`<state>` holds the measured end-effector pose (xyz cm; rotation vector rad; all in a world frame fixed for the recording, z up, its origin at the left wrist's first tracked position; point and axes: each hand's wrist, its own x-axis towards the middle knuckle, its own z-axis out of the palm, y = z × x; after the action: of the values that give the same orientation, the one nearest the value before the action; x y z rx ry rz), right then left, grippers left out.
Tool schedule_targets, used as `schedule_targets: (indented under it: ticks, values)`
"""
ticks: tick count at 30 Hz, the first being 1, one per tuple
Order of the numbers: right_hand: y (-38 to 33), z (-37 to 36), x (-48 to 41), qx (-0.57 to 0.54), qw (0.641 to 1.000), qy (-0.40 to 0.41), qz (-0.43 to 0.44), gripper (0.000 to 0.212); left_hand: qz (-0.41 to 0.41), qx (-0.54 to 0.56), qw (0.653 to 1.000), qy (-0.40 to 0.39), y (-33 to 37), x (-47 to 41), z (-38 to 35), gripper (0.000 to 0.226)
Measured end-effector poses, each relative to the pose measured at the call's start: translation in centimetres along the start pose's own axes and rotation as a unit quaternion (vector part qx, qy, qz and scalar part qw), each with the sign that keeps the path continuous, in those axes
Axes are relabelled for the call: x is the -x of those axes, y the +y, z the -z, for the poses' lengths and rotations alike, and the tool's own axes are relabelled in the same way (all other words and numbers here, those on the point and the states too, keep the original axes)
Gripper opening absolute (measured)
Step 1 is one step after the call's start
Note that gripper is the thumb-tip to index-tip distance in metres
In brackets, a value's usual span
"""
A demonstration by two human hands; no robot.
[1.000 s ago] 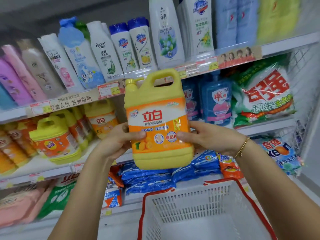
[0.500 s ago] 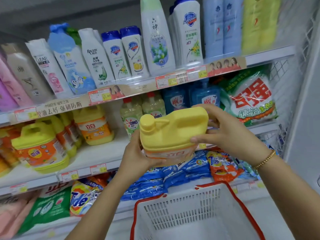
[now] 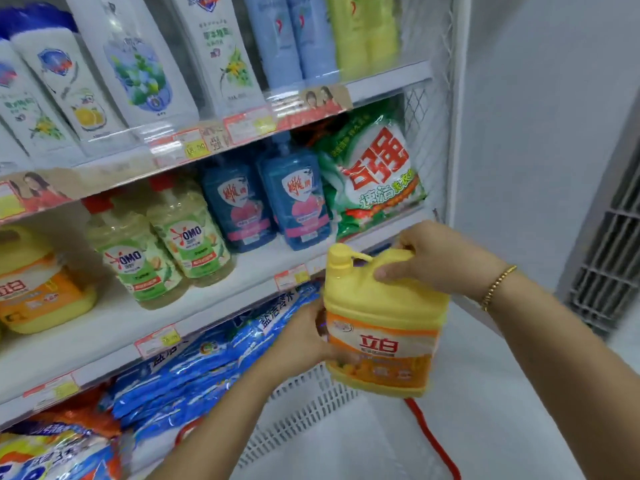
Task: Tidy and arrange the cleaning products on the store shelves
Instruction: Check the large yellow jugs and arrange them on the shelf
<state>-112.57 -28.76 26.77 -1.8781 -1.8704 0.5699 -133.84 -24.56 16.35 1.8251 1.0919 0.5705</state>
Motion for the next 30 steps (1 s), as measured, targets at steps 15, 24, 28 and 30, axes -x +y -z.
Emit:
schedule_targets:
  ticks: [15,24,28,30]
  values:
    - [21.2,-13.8,-2.5,-0.178,0.907,0.06,-0.376,0.032,0.01,-0.282,0.958,-0.049,-9.4,-9.7,-16.2,0.04]
    - [24.7,-22.0,-1.9,-0.246,0.863,0.026,-0.441,0.03,-0.019,-0.338,0.937,-0.086,-13.0,-8.4,-15.6,0.023]
    - [23.3,-21.5,-3.1,-0.169,0.89,-0.08,-0.415,0.024,-0.014,-0.29,0.954,-0.072,-11.5,-8.0,-12.9,0.021]
    - [22.2,-21.0,-3.6,-0.064,0.909,-0.112,-0.396,0.021,-0.002,-0.273,0.96,-0.06,-10.6,-7.5,-10.5,0.02]
